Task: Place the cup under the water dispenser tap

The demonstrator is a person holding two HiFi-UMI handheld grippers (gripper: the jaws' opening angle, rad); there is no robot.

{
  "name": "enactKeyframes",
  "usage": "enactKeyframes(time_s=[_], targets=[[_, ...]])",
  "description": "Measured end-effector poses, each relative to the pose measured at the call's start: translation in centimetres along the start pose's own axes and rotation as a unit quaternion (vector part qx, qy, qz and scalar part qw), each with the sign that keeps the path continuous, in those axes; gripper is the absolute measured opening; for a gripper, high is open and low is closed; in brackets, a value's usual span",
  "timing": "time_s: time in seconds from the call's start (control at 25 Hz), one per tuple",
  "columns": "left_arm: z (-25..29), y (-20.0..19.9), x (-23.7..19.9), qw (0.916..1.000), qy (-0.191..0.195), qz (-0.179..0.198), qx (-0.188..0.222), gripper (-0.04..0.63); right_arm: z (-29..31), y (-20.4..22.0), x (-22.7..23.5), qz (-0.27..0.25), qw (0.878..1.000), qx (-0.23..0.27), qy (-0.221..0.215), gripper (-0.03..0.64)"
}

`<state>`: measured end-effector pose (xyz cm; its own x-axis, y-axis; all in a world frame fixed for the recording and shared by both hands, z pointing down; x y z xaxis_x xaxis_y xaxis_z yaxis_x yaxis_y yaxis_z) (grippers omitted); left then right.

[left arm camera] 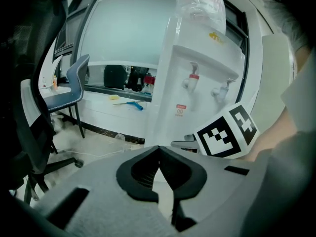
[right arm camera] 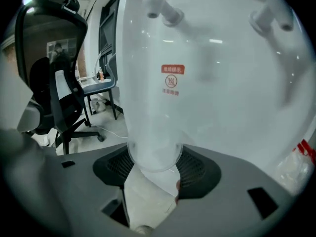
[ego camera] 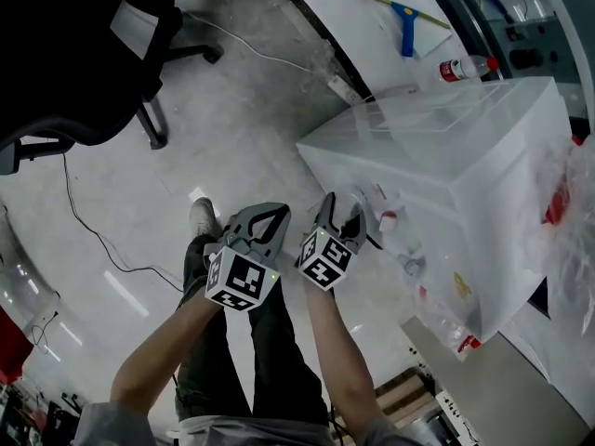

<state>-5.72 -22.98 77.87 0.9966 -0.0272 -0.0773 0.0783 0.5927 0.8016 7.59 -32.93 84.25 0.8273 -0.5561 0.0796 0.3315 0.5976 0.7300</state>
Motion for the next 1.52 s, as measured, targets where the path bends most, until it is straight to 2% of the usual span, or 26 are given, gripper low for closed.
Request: enactKeyframes(time_s=[0.24,0.64,0.92,1.16,1.52], targets=[[0.3,0.6,0.3,1.0,0.001,-0.002,-0.002,0.009,1.6,0.4,0.6,0.036,0.998,0.004,0.047,0.258],[-0.4,1.6,0.4,0.9999,0.001,-0.009,-0.013,0.009,2.1,-0.2,0.8,0.056,0.995,0.016,0.078,0.259],[-0.6,1.8,0.0,0.9998,-0.003,-0.015,-0.015,0.009,2.3,-0.1,0.8,0.071,0.995,0.021,0.071,0.276],[-0.8,1.7,-0.1,0.9997,-0.003,-0.017,-0.015,0.009,2.1,0.4,0.4,0.077,0.995,0.024,0.056,0.321],[-1.6,0.8,-0.9,0.9999,-0.008,-0.009,-0.01,0.009,0.2,1.9,-1.1,0.074,0.996,0.007,0.039,0.321]])
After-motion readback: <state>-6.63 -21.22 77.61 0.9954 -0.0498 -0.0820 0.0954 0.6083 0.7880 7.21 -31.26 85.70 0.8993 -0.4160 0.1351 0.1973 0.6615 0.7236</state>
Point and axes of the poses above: the fingertips, and each gripper's own axes: z forward along the fingers, x to its right, y out of its underside, the point moved 6 cm from there along -z, backward along the fingers, and after that the axes turned 13 degrees about -y, right-handed, at the moved point
